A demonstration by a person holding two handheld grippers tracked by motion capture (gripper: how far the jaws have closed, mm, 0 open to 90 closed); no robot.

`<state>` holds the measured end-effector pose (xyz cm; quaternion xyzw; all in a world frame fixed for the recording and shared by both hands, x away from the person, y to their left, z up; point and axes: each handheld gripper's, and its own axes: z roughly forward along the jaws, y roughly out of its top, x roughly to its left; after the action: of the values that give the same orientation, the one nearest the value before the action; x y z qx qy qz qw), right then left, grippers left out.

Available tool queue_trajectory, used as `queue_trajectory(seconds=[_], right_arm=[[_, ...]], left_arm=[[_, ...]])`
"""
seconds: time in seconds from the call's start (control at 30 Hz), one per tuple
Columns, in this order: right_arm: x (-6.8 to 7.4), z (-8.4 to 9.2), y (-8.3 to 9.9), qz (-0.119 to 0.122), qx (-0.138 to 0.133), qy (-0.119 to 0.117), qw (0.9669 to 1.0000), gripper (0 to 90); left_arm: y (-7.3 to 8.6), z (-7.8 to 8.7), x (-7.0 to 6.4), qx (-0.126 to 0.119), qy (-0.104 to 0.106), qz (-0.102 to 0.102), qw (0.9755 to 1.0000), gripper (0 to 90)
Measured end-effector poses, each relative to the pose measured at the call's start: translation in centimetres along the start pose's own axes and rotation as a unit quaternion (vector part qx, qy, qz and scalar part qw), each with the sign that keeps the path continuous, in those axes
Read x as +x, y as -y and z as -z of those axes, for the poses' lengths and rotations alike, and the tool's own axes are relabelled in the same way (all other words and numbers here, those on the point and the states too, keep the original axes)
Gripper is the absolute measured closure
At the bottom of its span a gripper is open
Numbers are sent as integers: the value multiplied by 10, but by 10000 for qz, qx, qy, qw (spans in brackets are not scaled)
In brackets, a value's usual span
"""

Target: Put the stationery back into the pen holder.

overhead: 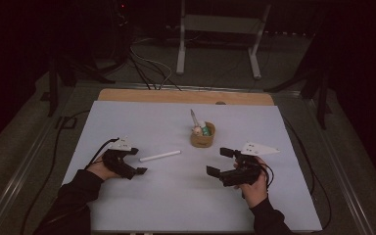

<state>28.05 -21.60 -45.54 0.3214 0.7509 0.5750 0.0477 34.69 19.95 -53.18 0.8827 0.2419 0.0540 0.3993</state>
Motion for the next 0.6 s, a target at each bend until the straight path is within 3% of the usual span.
queue_trajectory(seconds=[0.23, 0.4, 0.6], right_arm=[[0, 0, 0, -12, -9, 5, 10000, 36], [1, 0, 0, 29, -7, 11, 10000, 36], [-1, 0, 0, 4, -6, 4, 10000, 57]], left_arm=[[-3, -5, -2, 153, -114, -275, 9994, 215], [-6, -7, -1, 165, -294, -390, 9987, 330], [-8, -10, 2, 145, -354, -511, 9980, 461]])
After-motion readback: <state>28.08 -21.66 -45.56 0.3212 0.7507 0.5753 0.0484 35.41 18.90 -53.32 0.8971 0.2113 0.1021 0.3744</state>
